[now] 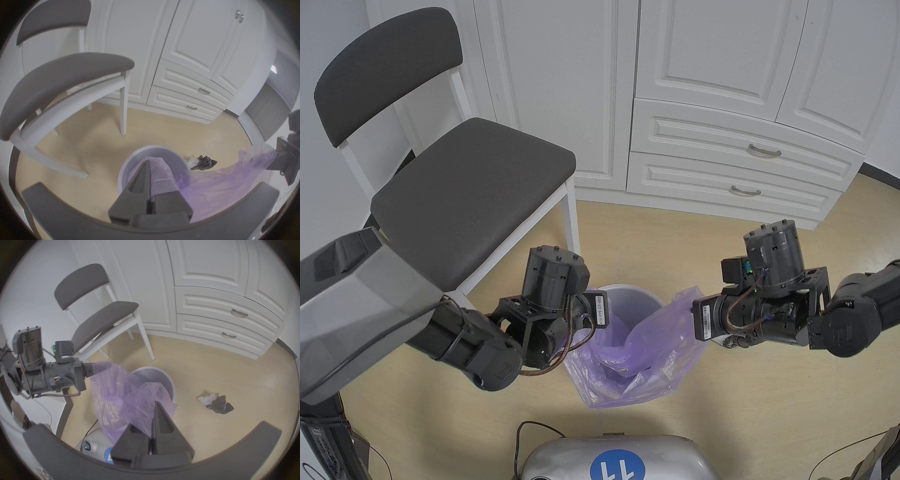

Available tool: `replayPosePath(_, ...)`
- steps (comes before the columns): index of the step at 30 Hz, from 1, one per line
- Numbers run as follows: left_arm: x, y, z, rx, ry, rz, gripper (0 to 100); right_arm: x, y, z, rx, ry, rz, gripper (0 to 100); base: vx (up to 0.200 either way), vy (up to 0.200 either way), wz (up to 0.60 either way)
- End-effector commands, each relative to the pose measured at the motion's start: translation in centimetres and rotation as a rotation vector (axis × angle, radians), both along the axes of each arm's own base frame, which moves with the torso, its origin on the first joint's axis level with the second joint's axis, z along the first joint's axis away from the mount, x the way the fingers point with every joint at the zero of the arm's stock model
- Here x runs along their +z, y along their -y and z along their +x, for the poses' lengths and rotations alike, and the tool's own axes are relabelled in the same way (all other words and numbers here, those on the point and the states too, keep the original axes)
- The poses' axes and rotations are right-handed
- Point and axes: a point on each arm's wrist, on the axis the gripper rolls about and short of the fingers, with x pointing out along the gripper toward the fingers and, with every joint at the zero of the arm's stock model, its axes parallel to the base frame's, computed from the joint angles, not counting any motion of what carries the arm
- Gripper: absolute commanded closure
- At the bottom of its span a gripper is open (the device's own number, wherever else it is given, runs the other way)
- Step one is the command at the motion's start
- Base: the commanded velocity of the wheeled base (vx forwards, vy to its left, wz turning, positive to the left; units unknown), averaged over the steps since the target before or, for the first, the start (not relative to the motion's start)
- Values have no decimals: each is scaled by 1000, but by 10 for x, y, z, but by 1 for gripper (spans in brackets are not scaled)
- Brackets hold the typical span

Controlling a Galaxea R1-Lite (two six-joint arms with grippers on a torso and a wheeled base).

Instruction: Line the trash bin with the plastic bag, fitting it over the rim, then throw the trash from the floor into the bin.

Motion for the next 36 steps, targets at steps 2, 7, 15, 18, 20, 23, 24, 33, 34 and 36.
replayPosePath(2, 1, 14, 32, 101, -136, -93, 100, -12, 0, 45, -126, -130, 37, 100, 0, 0, 0)
replayPosePath(7, 23, 14, 54, 216, -234, -199, 100, 13, 4, 59, -185, -233, 168, 100, 0, 0, 0)
replayPosePath(15, 16, -3, 78, 268, -315, -233, 100, 6, 16, 86, -268, -339, 197, 100, 0, 0, 0)
replayPosePath(18, 8, -4, 87, 282, -322, -230, 100, -2, 20, 97, -292, -349, 194, 100, 0, 0, 0)
replayPosePath(20, 6, -4, 88, 284, -325, -228, 100, -4, 22, 98, -297, -351, 193, 100, 0, 0, 0)
replayPosePath(23, -3, -9, 95, 303, -334, -220, 100, -11, 36, 107, -328, -362, 175, 100, 0, 0, 0)
replayPosePath(24, -4, -10, 96, 304, -338, -218, 100, -14, 39, 108, -333, -367, 162, 100, 0, 0, 0)
replayPosePath(33, -4, -33, 93, 306, -406, -84, 100, -34, 61, 109, -315, -387, 27, 100, 0, 0, 0)
replayPosePath(34, -3, -35, 91, 305, -414, -68, 100, -37, 62, 108, -309, -393, 7, 100, 0, 0, 0)
replayPosePath(36, -4, -41, 88, 299, -427, -29, 100, -42, 65, 104, -319, -388, -51, 100, 0, 0, 0)
